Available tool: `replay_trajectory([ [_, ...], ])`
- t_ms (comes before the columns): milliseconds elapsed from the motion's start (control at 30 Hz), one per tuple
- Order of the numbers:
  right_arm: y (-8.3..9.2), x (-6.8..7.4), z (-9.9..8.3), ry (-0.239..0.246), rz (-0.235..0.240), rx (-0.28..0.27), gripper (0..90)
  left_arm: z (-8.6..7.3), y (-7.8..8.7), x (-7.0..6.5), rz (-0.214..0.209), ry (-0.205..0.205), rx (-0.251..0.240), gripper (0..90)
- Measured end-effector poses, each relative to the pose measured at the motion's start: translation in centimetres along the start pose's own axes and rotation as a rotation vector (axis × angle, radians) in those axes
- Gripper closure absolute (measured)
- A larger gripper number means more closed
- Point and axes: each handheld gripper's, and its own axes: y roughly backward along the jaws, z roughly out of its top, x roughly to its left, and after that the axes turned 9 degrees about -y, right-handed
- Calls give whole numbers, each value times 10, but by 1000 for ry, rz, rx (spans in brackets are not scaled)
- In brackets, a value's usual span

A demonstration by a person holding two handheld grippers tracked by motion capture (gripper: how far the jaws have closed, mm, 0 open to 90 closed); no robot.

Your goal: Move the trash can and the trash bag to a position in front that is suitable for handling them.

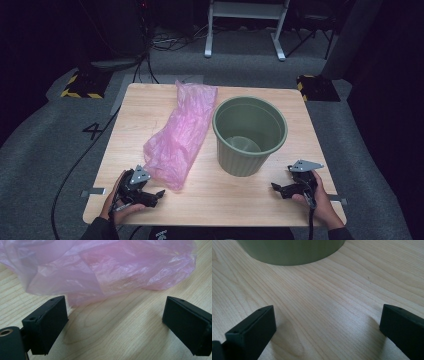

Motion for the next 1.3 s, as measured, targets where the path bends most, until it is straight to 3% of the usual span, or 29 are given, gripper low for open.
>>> replay_trajectory([
  [400, -2, 1, 2, -24, -24, -3, 2, 0, 0, 0, 1, -1, 0, 53],
  [700, -1, -2, 2, -4, -4, 0, 2, 0, 0, 0, 1, -8, 2, 54],
  [800, -1, -2, 2, 6, 7, -13, 79, -1, 1, 0, 0, -2, 1, 54],
  [833, 1, -3, 3, 5, 26, -38, 208, -1, 1, 0, 1, -3, -1, 54],
  [933, 2, -3, 4, 5, 20, -43, 145, -1, 1, 0, 0, -2, 0, 53],
  [967, 3, -3, 5, 8, 22, -47, 181, -1, 1, 0, 0, -2, -1, 53],
  [1000, 5, -3, 5, 8, 38, -50, 180, -1, 1, 0, 0, -2, -1, 53],
  [1300, 15, 0, 13, 17, 30, -80, 182, -1, 1, 0, 0, -3, -1, 54],
])
